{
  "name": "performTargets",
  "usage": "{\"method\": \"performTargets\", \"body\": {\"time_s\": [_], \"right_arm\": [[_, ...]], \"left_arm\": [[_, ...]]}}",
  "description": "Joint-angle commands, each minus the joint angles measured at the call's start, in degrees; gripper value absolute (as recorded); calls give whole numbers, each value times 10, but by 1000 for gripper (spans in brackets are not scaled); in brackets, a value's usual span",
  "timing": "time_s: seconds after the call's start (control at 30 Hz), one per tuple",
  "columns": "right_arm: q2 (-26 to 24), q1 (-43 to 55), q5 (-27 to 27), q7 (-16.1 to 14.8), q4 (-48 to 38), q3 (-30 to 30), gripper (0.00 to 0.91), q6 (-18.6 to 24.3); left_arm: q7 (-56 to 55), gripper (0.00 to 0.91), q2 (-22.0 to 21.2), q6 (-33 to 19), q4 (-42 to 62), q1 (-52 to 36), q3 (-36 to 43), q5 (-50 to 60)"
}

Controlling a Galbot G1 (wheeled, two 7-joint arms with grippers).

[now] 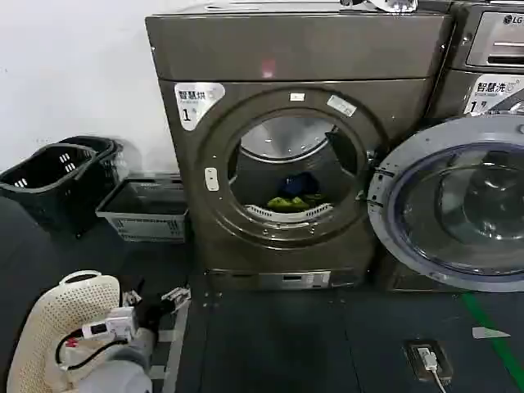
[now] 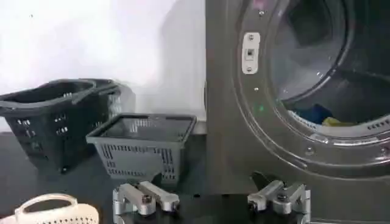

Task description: Grasp the clothes from the dryer.

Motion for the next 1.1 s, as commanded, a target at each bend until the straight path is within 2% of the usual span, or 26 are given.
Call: {"method": "performTargets", "body": {"time_s": [0.03, 0.07, 0.23, 0.63, 1.1], "right_arm": [[-2, -3, 0, 25, -10, -16, 907, 41], [-1, -3, -1, 23, -14, -20, 907, 60], [3, -4, -3, 19, -19, -21, 907, 72], [2, -4, 17, 28, -17, -23, 907, 66], [4, -2, 17, 31, -18, -26, 907, 67]], "left_arm": [[1, 907, 0, 28, -2, 2, 0, 2], [1, 907, 0, 28, -2, 2, 0, 2], [1, 907, -3, 28, -6, 5, 4, 4], [5, 907, -2, 28, -7, 7, 4, 3], [5, 907, 0, 28, -9, 9, 5, 2]]}}
